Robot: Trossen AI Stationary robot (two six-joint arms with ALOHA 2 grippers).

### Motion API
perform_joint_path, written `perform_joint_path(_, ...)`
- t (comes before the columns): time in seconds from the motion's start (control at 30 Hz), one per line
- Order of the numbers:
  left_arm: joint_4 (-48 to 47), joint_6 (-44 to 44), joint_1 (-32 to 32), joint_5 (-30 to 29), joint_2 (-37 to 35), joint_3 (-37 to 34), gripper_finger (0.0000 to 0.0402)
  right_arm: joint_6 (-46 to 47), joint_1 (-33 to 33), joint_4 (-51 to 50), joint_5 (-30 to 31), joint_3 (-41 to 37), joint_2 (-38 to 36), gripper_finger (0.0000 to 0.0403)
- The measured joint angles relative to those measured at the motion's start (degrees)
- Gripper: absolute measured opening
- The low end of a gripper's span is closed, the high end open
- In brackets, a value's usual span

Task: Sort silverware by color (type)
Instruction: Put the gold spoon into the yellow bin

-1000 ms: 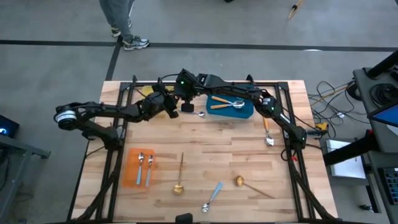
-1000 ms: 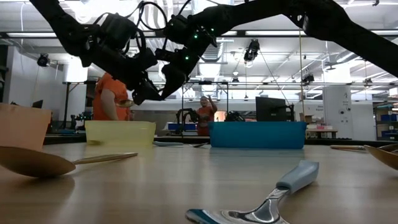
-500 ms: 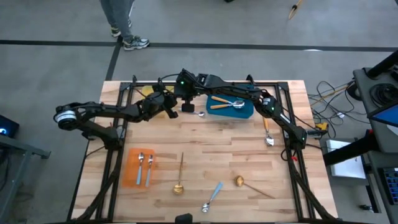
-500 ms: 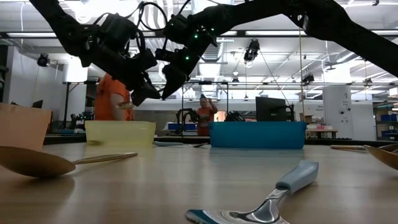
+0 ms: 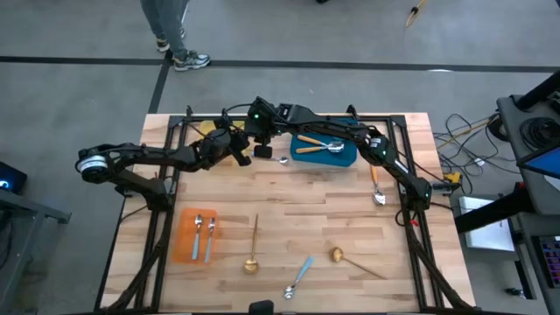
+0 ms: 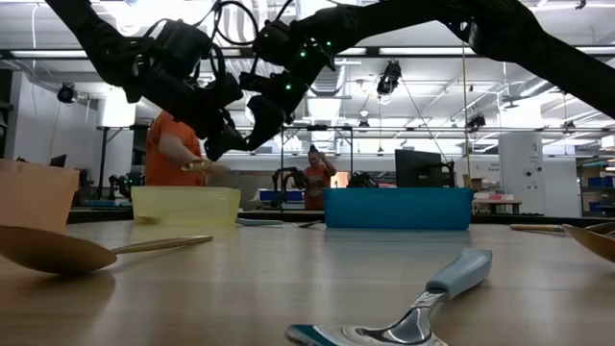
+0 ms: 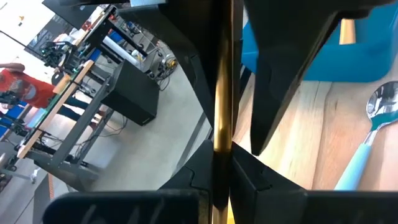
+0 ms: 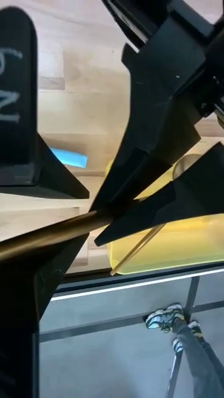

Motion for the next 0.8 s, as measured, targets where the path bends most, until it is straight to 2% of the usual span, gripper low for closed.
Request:
perform_joint_path(0.3, -1.6, -1.1, 0.0, 1.1, -2.8, 0.1, 0.0007, 0.8, -0.1, -7.0, 0.1, 0.0, -5.6, 0.0077)
perform_joint_path(0.53, -3.4, -1.0, 2.9, 7.3, -7.9, 0.9, 0.0007, 1.5, -0.1, -13.3, -0.1, -0.1, -10.8, 0.0074)
perform_joint_path(0.63, -6.6, -1.7, 5.6, 12.1, -9.2, 2.1, 0.0007, 2.5, -0.1, -14.9, -0.3, -0.4, -13.0, 0.0071)
perform_joint_path(0.73, -9.6, -1.9, 9.4, 19.8, -9.2, 3.3, 0.0007, 3.0, -0.1, -15.0, -1.1, -1.9, -16.1, 0.0071)
perform_joint_path(0.8, -9.9, -3.0, 12.5, 24.3, -9.2, 3.9, 0.0007, 3.7, -0.1, -14.9, -3.9, -4.4, -18.9, 0.0072)
